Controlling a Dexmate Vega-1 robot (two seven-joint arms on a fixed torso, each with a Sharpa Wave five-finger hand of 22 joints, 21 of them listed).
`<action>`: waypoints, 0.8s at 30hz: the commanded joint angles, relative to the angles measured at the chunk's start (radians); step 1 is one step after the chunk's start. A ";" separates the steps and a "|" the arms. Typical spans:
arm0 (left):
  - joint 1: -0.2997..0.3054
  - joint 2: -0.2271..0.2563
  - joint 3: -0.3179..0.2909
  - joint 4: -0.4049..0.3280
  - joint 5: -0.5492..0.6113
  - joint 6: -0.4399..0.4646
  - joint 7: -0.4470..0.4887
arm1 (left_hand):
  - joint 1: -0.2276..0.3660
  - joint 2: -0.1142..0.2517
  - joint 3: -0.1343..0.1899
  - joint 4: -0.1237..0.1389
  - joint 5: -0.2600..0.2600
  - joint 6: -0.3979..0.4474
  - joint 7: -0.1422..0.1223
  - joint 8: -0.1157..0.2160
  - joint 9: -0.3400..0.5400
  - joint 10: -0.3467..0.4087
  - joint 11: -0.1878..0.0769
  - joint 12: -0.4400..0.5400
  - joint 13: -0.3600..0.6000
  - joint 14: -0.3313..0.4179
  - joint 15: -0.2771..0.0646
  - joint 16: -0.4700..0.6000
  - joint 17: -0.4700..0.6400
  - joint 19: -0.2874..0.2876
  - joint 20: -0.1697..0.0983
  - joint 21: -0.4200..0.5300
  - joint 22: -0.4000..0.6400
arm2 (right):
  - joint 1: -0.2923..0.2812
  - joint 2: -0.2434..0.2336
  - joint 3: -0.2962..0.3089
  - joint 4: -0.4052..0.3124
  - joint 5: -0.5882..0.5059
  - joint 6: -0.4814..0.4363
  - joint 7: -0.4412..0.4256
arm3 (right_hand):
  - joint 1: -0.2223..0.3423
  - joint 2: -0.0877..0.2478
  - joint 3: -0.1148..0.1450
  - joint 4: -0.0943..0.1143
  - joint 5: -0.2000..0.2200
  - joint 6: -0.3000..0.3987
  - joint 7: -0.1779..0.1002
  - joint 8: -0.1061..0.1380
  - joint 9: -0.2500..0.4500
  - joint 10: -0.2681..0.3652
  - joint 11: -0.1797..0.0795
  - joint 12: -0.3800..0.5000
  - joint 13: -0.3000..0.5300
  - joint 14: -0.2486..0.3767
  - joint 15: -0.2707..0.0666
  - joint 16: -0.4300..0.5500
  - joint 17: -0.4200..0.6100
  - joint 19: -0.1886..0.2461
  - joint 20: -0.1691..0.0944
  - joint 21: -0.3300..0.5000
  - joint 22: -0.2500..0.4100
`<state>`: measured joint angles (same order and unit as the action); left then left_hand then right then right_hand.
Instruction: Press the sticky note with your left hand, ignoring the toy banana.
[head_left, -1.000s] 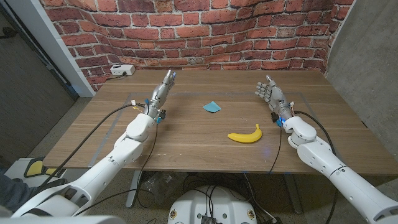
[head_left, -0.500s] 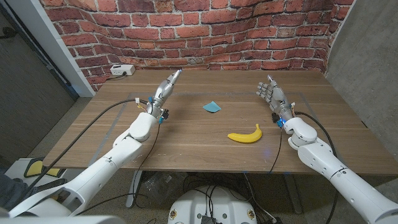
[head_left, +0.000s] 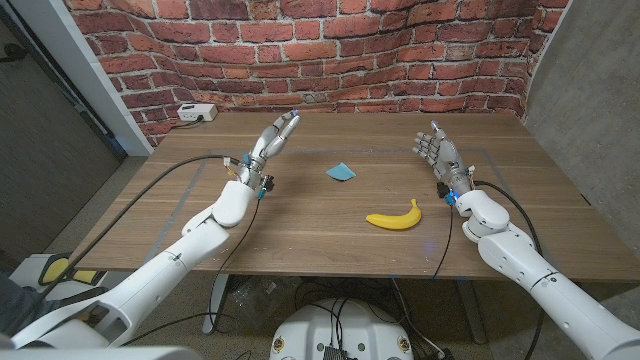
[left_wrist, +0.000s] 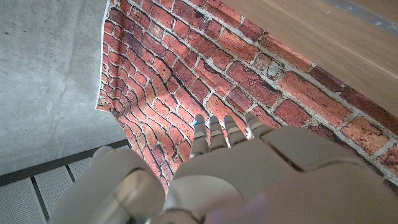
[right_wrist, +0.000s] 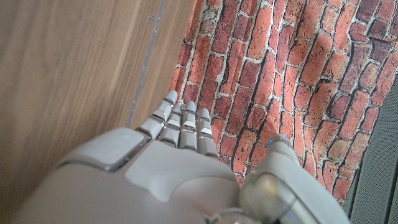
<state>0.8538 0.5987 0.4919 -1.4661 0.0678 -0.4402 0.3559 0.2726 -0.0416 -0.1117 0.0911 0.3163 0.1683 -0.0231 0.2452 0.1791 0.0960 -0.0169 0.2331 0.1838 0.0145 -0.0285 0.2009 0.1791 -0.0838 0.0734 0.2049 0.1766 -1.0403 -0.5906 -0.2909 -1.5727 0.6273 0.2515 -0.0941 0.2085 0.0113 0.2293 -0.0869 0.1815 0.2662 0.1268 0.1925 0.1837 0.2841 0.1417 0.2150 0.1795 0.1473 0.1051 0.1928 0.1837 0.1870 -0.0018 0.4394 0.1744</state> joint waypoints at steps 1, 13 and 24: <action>0.018 0.053 0.026 -0.136 0.182 0.185 0.086 | 0.003 -0.002 -0.011 -0.003 0.002 0.027 -0.025 -0.001 0.006 0.010 0.001 0.001 0.003 0.007 -0.003 0.001 0.001 0.001 0.013 0.002 0.004 | -0.004 0.013 -0.001 0.003 -0.003 0.012 -0.004 | 0.007 0.008 0.005 -0.003 0.001 0.001 -0.010 0.003 0.004 0.003 -0.003 0.006 0.005 0.008 0.000 0.001 0.004 0.004 -0.002 -0.007 0.005; -0.007 0.096 0.092 -0.249 0.319 0.414 0.072 | 0.010 0.005 -0.017 -0.002 0.006 0.047 -0.060 -0.005 0.005 -0.011 -0.013 -0.015 0.003 -0.026 -0.008 -0.015 0.002 -0.015 0.025 -0.006 0.005 | 0.003 0.029 -0.011 0.012 -0.009 0.017 -0.009 | 0.010 0.008 0.006 -0.006 0.000 0.001 -0.011 0.003 0.004 -0.001 -0.004 0.004 0.005 0.009 0.000 0.000 0.004 0.006 -0.001 -0.010 0.005; -0.076 0.115 0.182 -0.319 0.456 0.606 0.001 | 0.012 0.024 -0.027 0.005 0.009 0.072 -0.084 -0.017 0.005 -0.082 -0.008 -0.042 0.004 -0.117 -0.011 -0.030 0.003 -0.067 0.000 -0.018 0.006 | 0.005 0.034 -0.012 0.015 -0.009 0.016 -0.014 | 0.009 0.009 0.006 -0.006 0.000 0.002 -0.011 0.004 0.004 -0.002 -0.006 0.003 0.006 0.010 0.001 0.000 0.004 0.007 0.000 -0.012 0.005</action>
<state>0.8317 0.6912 0.5978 -1.7122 0.3971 -0.0079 0.4073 0.2784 -0.0222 -0.1310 0.0938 0.3163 0.2347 -0.0970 0.2314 0.1790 0.0277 -0.0214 0.1974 0.1838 -0.0865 -0.0357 0.1737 0.1790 -0.1349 0.0734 0.1883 0.1794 -1.0387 -0.5635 -0.3000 -1.5621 0.6198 0.2664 -0.1042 0.2121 0.0150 0.2334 -0.0910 0.1808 0.2624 0.1230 0.1925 0.1836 0.2816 0.1370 0.2150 0.1838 0.1472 0.1051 0.1928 0.1836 0.1870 -0.0018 0.4288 0.1744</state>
